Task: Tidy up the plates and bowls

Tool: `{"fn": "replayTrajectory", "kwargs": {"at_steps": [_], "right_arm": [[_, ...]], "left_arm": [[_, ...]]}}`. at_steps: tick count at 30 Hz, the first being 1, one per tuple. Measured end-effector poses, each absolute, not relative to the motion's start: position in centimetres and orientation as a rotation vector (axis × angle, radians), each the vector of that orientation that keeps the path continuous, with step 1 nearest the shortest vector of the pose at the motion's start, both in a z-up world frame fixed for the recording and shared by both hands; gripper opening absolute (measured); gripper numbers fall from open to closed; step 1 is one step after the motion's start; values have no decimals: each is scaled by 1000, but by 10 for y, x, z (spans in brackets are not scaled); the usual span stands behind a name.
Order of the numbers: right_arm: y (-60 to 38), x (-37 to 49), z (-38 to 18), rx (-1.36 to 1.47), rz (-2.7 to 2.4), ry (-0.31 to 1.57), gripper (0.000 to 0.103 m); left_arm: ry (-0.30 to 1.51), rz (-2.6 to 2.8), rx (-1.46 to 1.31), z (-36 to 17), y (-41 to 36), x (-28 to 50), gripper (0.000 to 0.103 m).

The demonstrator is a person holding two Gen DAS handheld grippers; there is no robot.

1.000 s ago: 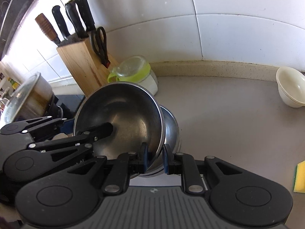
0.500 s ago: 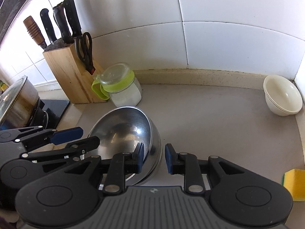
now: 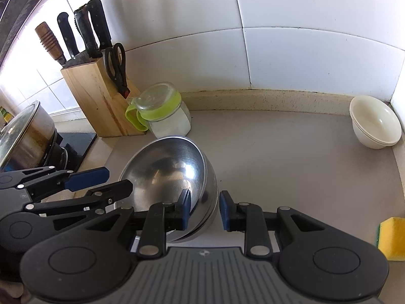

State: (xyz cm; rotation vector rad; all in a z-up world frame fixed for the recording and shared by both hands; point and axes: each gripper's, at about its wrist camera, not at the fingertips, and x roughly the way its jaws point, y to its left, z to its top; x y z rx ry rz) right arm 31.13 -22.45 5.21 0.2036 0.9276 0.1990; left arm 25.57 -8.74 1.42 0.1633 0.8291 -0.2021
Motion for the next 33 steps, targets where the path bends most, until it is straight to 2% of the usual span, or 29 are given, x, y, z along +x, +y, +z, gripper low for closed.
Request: {"fn": "replayTrajectory", "kwargs": {"at_steps": [4, 8, 10, 12, 19, 21, 33], "right_arm": [[-226, 313, 51, 213, 204, 930, 28], [-227, 311, 54, 209, 207, 925, 28], [-228, 308, 56, 199, 206, 919, 28], [-227, 306, 58, 187, 204, 913, 28], [-218, 297, 61, 148, 212, 902, 28], [-216, 296, 61, 139, 219, 902, 28], [-200, 288, 60, 20, 233, 876, 30]], "left_arm": [[833, -204, 163, 15, -88, 256, 42], [812, -201, 176, 19, -88, 249, 48], [792, -192, 196, 22, -90, 242, 54], [766, -177, 210, 24, -91, 234, 67], [730, -115, 194, 29, -88, 217, 74], [725, -94, 184, 29, -85, 212, 82], [792, -39, 150, 8, -72, 198, 84]]}}
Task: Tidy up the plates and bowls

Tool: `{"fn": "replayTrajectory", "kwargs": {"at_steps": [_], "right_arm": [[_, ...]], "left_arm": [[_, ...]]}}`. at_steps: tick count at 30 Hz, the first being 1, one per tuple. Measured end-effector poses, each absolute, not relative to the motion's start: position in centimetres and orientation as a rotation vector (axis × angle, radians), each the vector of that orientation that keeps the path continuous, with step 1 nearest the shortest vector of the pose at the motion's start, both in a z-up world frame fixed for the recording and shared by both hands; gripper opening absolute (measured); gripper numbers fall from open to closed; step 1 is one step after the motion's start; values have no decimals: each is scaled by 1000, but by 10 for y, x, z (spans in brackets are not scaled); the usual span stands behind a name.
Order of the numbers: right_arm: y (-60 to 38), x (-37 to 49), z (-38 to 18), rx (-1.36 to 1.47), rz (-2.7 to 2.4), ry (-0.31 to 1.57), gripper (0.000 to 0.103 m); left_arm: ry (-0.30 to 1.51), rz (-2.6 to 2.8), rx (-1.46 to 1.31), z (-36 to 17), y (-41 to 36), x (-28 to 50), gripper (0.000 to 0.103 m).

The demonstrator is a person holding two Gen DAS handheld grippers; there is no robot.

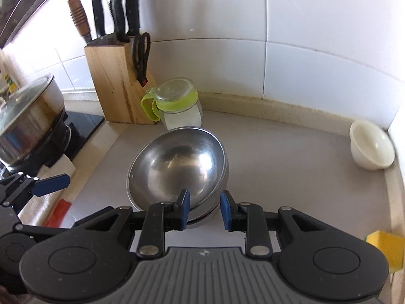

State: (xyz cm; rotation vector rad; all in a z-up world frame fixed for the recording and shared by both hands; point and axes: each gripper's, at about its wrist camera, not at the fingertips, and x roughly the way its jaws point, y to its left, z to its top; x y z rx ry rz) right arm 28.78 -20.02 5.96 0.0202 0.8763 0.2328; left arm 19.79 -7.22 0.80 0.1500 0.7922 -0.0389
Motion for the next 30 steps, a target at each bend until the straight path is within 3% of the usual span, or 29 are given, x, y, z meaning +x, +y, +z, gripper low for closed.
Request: {"fn": "replayTrajectory", "kwargs": {"at_steps": [10, 24, 26, 30], "right_arm": [[-194, 286, 62, -78, 180, 786, 30], [-195, 298, 53, -92, 221, 821, 32], [-192, 300, 52, -116, 233, 843, 39], [-191, 304, 49, -118, 258, 889, 41]], "left_arm": [[849, -24, 139, -10, -73, 206, 84], [884, -44, 180, -18, -84, 217, 84], [894, -54, 173, -21, -85, 219, 84], [904, -70, 175, -26, -85, 222, 84]]}}
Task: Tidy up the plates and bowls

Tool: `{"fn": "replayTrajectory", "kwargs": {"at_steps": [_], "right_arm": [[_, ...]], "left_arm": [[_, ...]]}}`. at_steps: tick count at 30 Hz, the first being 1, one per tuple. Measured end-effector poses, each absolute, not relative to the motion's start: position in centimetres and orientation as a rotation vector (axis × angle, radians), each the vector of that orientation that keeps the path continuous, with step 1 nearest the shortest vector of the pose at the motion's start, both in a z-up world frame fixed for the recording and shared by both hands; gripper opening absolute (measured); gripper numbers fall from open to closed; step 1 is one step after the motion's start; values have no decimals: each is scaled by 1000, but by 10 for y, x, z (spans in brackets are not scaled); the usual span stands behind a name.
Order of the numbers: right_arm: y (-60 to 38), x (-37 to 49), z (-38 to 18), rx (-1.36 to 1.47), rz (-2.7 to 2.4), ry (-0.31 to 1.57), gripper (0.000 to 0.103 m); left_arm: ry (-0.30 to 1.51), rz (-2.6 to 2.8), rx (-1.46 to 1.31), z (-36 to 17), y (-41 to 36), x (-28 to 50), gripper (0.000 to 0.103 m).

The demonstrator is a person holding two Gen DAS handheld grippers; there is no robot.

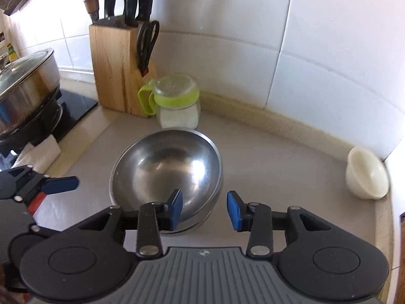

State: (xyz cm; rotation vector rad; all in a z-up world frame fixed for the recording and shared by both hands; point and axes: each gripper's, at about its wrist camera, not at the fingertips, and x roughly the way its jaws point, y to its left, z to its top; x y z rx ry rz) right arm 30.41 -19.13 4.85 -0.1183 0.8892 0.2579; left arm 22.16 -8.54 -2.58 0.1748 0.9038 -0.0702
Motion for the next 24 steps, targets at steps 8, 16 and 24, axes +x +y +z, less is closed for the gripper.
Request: {"fn": "replayTrajectory", "kwargs": {"at_steps": [8, 16, 24], "right_arm": [[-194, 319, 50, -121, 269, 993, 43], [-208, 339, 55, 16, 251, 962, 43], [-230, 344, 36, 121, 256, 975, 44]], "left_arm": [[916, -125, 192, -37, -92, 230, 84], [925, -191, 167, -36, -91, 234, 85], [926, -230, -10, -2, -44, 224, 85]]}}
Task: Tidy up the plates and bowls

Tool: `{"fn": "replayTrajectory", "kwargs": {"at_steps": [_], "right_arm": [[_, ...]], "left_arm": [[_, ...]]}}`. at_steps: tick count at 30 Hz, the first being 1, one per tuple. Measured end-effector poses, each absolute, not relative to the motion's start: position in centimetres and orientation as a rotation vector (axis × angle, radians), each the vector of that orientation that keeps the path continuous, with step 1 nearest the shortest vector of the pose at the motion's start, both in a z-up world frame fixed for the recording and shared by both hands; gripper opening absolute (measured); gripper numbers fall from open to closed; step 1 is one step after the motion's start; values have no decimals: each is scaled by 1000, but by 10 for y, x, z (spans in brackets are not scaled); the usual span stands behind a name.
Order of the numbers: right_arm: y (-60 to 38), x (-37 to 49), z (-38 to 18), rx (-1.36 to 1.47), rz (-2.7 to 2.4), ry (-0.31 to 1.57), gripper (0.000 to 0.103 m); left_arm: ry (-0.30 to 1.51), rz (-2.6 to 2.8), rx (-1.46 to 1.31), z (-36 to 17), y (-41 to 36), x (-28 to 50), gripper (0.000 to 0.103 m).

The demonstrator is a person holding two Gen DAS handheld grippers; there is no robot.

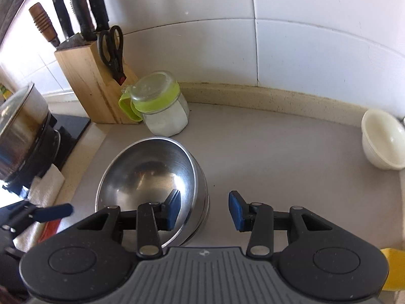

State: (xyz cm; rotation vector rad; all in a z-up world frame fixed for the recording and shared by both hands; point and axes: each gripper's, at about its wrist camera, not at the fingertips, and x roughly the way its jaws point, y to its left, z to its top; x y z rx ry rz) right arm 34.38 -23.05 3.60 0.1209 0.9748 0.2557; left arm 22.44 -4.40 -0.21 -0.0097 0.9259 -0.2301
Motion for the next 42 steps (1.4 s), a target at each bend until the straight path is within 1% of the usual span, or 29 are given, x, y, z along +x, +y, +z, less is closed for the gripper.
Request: {"fn": "replayTrajectory", "kwargs": {"at_steps": [5, 9, 16, 20, 22, 23, 24, 26, 30, 32, 36, 40, 42], "right_arm": [[-230, 352, 27, 149, 283, 992, 44], [-235, 356, 20, 196, 292, 1001, 44], [-244, 366, 7, 295, 328, 1027, 44], [-246, 372, 4, 318, 348, 1029, 44], [-244, 374, 4, 313, 367, 1026, 44], [-242, 376, 3, 312, 378, 1027, 46], [-241, 378, 2, 310, 390, 1034, 47], [-238, 380, -2, 307, 402, 1036, 52], [-240, 386, -8, 340, 430, 1049, 56], [-241, 389, -11, 355, 441, 1059, 60], [-245, 394, -14, 353, 416, 1035, 62], [-255, 403, -21, 411, 406, 1027, 67], [-257, 408, -22, 412, 413, 1025, 67]], "left_arm": [[870, -225, -79, 17, -37, 237, 88], [884, -241, -88, 8, -50, 252, 88], [895, -303, -11, -15, -75, 258, 88], [801, -376, 73, -12, -75, 242, 88], [728, -418, 146, -10, -72, 229, 94], [704, -442, 185, -12, -71, 224, 100], [686, -460, 222, -16, -70, 221, 102], [672, -487, 285, -29, -75, 221, 101], [672, -511, 382, -58, -91, 228, 101], [656, -511, 417, -68, -102, 236, 103], [623, -516, 385, -77, -105, 259, 103], [591, -499, 400, -82, -111, 272, 103], [565, -512, 411, -84, -112, 274, 103]]}}
